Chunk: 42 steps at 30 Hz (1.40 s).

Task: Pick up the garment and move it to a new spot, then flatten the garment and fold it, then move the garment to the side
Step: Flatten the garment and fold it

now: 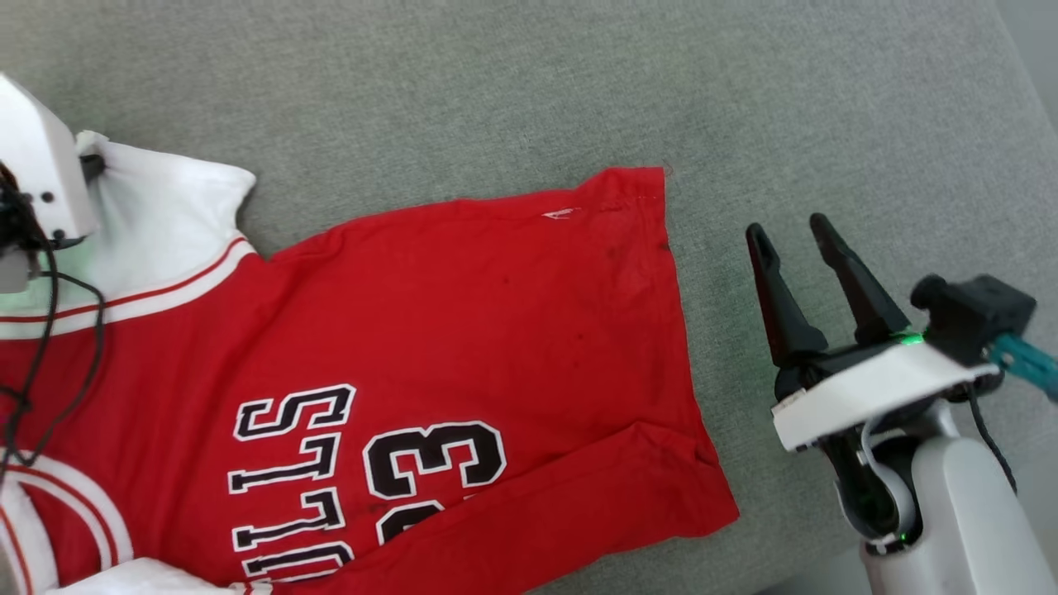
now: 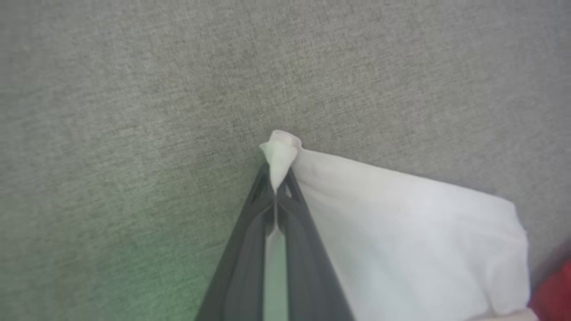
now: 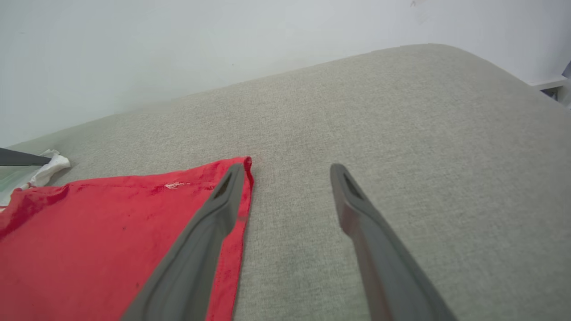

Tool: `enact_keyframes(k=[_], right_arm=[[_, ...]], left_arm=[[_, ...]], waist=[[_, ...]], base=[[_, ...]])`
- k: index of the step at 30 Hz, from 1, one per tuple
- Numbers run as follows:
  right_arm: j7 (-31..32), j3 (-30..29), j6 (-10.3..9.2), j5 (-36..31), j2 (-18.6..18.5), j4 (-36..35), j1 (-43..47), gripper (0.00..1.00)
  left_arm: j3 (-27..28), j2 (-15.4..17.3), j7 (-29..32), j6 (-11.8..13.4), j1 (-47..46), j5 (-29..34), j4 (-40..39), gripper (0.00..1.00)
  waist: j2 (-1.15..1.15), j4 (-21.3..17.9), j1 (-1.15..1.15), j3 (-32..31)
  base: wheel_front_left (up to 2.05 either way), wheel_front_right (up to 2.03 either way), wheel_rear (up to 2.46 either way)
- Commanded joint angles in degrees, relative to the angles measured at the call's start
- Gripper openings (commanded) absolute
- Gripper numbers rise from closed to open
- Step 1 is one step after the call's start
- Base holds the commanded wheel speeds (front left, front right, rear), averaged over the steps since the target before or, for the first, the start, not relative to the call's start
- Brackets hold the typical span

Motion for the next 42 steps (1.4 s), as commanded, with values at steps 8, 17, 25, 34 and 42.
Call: enact_keyframes(k=[8,17,25,34,42], right_arm=[[12.3,1.7,0.00,7.2,-6.2,14.9,-11.3,1.00],[31.9,6.7,0.00,11.6,-12.6,24.3,-22.3,1.00],[47.3,10.2,-0.03,10.6,-14.2,33.4,-25.9,1.00],[53.2,11.1,-0.01,10.2,-13.2,37.1,-27.5,0.00],[46.3,8.4,-0.01,10.5,-15.4,31.2,-30.1,0.00]], left_arm=[[-1.2,-6.2,-12.5,-2.4,-0.5,2.9,2.1,0.00],[-2.8,-9.3,-18.3,-4.1,-2.6,4.6,-0.6,0.00],[-3.5,-10.0,-20.5,-4.6,-2.5,4.7,-3.3,0.00],[-3.6,-10.1,-22.2,-4.9,-1.1,3.8,-2.7,0.00],[-2.5,-9.2,-25.2,-4.9,1.9,2.7,-2.2,0.00]], waist=[[0.00,7.5,0.00,-5.6],[0.00,14.5,0.00,-6.5],[0.00,17.6,0.00,-4.6],[0.00,19.0,0.00,-5.1],[0.00,20.0,0.00,-9.1]], base=[[0.00,0.00,0.00],[0.00,0.00,0.00],[0.00,0.00,0.00],[0.00,0.00,0.00],[0.00,0.00,0.00]])
